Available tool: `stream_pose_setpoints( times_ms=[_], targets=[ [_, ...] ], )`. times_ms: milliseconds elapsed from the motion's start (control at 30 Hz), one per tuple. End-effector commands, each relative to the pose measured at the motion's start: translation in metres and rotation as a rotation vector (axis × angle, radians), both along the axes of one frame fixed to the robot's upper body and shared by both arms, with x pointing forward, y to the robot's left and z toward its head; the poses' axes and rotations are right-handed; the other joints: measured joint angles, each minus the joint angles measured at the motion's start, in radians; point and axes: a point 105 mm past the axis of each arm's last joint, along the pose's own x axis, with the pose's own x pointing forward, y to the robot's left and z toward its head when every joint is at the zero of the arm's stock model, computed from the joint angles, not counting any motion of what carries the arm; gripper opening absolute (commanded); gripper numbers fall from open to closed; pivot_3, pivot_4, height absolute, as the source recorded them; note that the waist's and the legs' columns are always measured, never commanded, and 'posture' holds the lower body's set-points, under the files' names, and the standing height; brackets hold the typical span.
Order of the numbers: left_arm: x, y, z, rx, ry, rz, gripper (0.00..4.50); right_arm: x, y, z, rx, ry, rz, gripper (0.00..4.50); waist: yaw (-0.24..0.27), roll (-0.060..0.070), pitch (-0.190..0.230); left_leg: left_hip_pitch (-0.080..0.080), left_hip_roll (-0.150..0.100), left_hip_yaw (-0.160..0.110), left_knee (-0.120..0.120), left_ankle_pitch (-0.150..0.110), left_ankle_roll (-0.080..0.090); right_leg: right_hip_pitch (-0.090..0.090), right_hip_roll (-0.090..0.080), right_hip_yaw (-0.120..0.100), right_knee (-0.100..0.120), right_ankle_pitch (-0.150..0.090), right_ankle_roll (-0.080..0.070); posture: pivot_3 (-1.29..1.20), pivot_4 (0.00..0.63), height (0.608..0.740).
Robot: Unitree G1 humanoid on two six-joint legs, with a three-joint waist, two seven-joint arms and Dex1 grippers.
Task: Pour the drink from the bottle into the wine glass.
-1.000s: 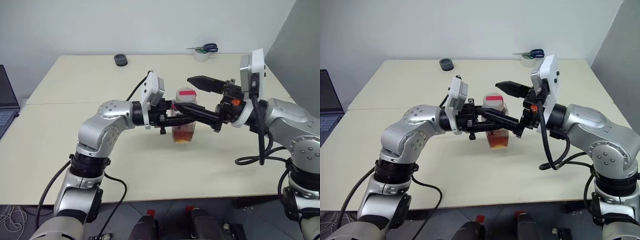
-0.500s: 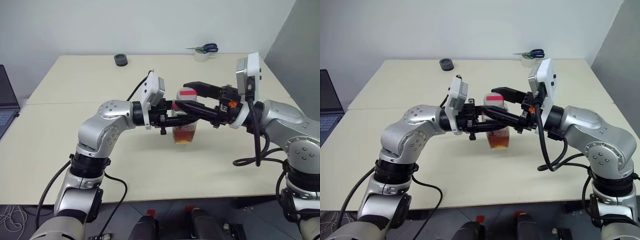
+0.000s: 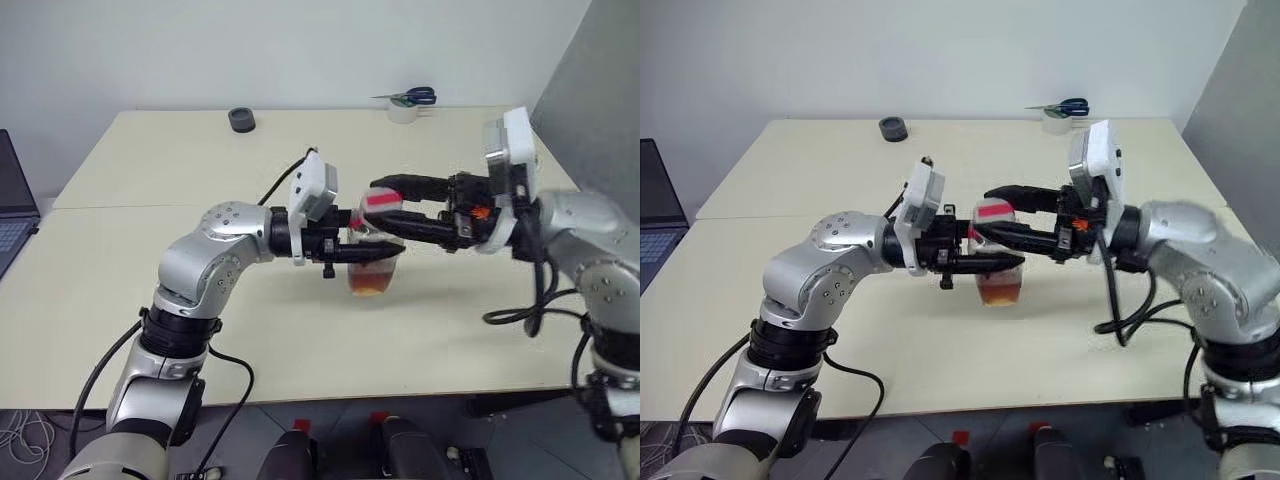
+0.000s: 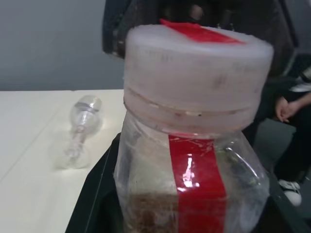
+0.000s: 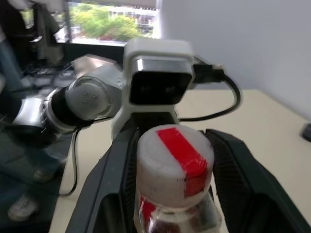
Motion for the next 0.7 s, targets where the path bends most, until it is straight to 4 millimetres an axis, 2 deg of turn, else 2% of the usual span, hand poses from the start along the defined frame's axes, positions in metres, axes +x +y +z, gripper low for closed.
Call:
stream_pose_setpoints(
  times_ms=[33,233,400,467,500,567,700],
  targets=[
    [-0.008,0.003,0.023,-0.062,-0.052,-0.032,1.82,0.013,-0.004,-0.012,-0.192,-0.018,0.140,1.82,-0.004,0.001,0.000,0.001,0.000,0.000,-0.001,0.000,0.000,0.000,0.000,0.001,0.000,0.000,0.000,0.00,0.150,0.740],
    [-0.013,0.000,0.021,-0.072,-0.045,-0.029,1.82,0.030,-0.002,-0.020,-0.333,-0.080,0.250,1.82,-0.002,0.001,0.001,-0.001,0.001,-0.004,0.000,0.002,-0.004,-0.002,-0.004,0.000,-0.001,0.000,0.000,0.00,0.150,0.740],
    [-0.015,-0.001,0.020,-0.085,-0.039,-0.014,1.82,0.033,-0.003,-0.012,-0.338,-0.054,0.251,3.44,0.006,0.000,0.001,-0.004,-0.001,-0.004,0.000,0.002,-0.004,-0.004,-0.007,0.000,-0.001,0.000,0.000,0.00,0.150,0.740],
    [-0.014,-0.001,0.017,-0.087,-0.035,-0.009,1.82,0.032,-0.010,-0.006,-0.335,-0.032,0.224,4.23,0.007,0.001,0.001,-0.004,-0.001,-0.004,0.001,0.002,-0.004,-0.003,-0.008,0.000,-0.001,0.000,0.000,0.00,0.150,0.740],
    [-0.013,-0.002,0.017,-0.090,-0.035,-0.003,1.82,0.030,-0.015,-0.001,-0.332,-0.010,0.204,4.46,0.009,0.001,0.001,-0.004,-0.001,-0.004,0.001,0.002,-0.004,-0.003,-0.008,0.000,-0.001,0.000,0.000,0.00,0.150,0.740],
    [-0.008,-0.003,0.017,-0.101,-0.037,0.013,1.82,0.023,-0.027,0.009,-0.317,0.069,0.149,4.49,0.014,0.001,0.001,-0.005,-0.001,-0.005,0.001,0.002,-0.004,-0.003,-0.008,-0.001,-0.002,0.000,0.000,0.00,0.150,0.740],
    [-0.006,-0.003,0.018,-0.113,-0.040,0.017,1.82,0.010,-0.040,0.016,-0.246,0.179,0.031,4.49,0.020,0.001,0.001,-0.006,-0.001,-0.005,0.001,0.002,-0.004,-0.003,-0.008,-0.001,-0.003,0.000,0.000,0.00,0.150,0.740]
  ],
)
